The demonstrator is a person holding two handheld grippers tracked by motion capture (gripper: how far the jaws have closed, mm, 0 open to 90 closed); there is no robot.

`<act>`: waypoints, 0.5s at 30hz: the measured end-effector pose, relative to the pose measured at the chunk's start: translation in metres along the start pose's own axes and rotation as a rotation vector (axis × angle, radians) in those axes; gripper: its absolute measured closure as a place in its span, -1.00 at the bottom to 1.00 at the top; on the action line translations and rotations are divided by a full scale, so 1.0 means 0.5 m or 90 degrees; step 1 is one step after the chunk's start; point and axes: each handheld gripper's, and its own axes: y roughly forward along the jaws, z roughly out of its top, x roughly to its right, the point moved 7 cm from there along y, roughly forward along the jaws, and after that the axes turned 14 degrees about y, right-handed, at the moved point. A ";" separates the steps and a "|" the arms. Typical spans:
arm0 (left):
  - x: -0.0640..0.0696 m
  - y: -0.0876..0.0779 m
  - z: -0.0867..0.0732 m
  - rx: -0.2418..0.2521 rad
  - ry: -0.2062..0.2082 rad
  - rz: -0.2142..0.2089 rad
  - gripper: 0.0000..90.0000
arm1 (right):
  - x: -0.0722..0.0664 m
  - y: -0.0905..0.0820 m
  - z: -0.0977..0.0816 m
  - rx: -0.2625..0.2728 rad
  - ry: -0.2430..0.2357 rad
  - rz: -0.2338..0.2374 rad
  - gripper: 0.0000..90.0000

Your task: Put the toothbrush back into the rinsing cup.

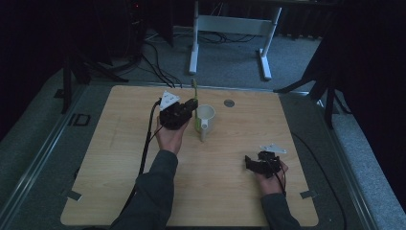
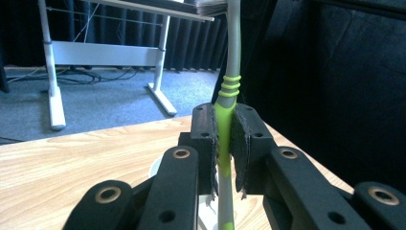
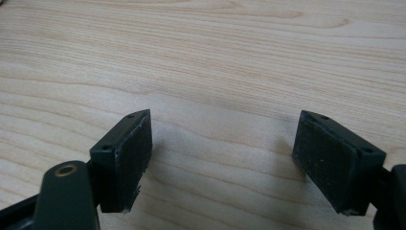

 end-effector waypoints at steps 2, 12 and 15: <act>0.001 0.002 0.000 0.001 -0.002 0.000 0.78 | 0.000 0.000 0.000 0.000 0.000 0.000 -0.54; 0.010 0.009 -0.001 0.002 -0.003 -0.001 0.78 | 0.000 0.000 0.000 0.001 -0.001 0.000 -0.54; 0.012 0.011 -0.001 0.002 -0.003 0.002 0.78 | 0.000 0.000 0.000 0.000 0.000 0.000 -0.54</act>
